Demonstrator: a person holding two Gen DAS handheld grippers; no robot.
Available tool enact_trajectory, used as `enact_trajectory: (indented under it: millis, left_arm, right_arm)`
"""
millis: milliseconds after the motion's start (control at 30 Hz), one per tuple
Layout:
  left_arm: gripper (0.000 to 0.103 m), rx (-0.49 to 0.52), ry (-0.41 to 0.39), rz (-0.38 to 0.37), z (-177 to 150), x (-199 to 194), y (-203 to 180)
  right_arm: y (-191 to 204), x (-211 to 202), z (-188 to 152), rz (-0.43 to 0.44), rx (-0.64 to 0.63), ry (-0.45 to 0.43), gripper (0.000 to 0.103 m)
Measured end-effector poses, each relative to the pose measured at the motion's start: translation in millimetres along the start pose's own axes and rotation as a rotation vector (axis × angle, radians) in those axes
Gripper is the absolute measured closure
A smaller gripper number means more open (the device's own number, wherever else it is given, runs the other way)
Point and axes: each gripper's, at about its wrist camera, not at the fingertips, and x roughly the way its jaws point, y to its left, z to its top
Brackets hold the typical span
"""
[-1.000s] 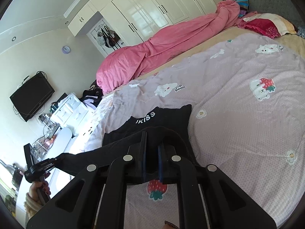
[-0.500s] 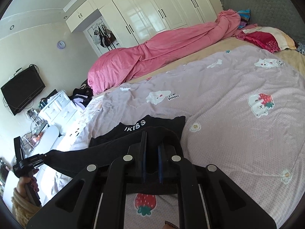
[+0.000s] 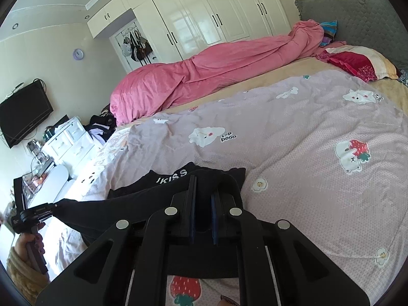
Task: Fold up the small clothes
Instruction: 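Lift the hem with both tools and fold it over toward the collar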
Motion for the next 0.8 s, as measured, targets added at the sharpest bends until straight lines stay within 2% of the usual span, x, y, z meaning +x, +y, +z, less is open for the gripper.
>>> enact_trajectory:
  millis: [233,533,633,667,700,733,767,800]
  left_arm:
    - [0.097,0.018,0.018,0.020,2.6,20.6,0.9]
    - [0.094,-0.006,0.055,0.058,-1.5,51.0,11.5]
    - [0.092,-0.015,0.065,0.076,-2.7,57.5,16.3]
    - [0.089,-0.018,0.064,0.078,-2.9,57.7,17.6]
    - [0.083,-0.019,0.064,0.077,-3.6,56.5,18.5]
    - [0.077,-0.018,0.059,0.078,-4.4,54.3,18.8]
    - [0.074,-0.016,0.052,0.079,-5.2,51.6,18.8]
    - [0.071,-0.014,0.041,0.082,-6.0,47.2,19.0]
  right_arm:
    - [-0.4,21.4,-4.5,-0.045,-0.029,0.019,0.094]
    - [-3.1,49.0,-12.5,-0.080,-0.042,0.067,0.094]
    - [-4.6,63.0,-16.5,-0.094,-0.040,0.101,0.091]
    - [-5.5,65.7,-17.5,-0.100,-0.035,0.106,0.084]
    - [-7.1,68.3,-18.7,-0.108,-0.026,0.110,0.069]
    - [-9.2,69.3,-18.9,-0.112,-0.014,0.114,0.059]
    - [-11.9,68.5,-20.2,-0.111,0.006,0.109,0.050]
    - [-14.0,67.4,-21.1,-0.107,0.021,0.105,0.050]
